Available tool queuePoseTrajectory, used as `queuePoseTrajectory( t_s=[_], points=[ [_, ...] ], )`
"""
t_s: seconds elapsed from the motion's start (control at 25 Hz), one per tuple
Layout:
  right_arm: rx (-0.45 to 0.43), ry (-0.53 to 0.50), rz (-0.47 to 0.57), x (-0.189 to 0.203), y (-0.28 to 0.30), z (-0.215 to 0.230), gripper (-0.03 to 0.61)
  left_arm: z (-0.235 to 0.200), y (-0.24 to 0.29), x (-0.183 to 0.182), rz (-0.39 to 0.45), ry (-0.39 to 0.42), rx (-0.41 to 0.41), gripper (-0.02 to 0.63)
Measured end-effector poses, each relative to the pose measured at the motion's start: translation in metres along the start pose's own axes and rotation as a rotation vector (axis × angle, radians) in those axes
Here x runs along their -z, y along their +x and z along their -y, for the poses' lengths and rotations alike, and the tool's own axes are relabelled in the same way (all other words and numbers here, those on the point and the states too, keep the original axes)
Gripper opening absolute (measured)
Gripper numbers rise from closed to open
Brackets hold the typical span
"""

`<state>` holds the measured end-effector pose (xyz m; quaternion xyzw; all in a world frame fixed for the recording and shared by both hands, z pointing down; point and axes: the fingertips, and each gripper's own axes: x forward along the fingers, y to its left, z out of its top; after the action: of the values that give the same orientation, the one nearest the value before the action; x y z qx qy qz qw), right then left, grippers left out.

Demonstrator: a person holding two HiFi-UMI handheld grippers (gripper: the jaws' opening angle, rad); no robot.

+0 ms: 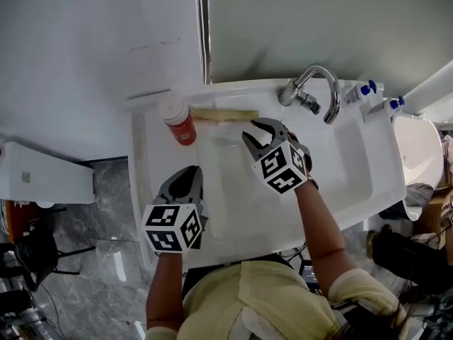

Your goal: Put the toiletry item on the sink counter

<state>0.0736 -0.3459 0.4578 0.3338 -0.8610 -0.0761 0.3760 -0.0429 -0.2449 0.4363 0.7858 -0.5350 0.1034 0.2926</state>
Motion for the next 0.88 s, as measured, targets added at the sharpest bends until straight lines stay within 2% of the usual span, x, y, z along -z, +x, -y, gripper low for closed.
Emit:
queuePoseTrajectory(
  t_s=[0.24, 0.88],
  points=[
    [0.035, 0.076, -0.01, 0.006, -0.017, 0.001, 0.126, 0.006, -0.004, -0.002, 0.011, 0.009, 0.02, 0.052],
    [0.086, 0.397, 0.006, 0.028, -0.059, -0.002, 0.084, 0.011, -0.009, -0.006, 0.038, 0.002, 0.034, 0.052]
  ],
)
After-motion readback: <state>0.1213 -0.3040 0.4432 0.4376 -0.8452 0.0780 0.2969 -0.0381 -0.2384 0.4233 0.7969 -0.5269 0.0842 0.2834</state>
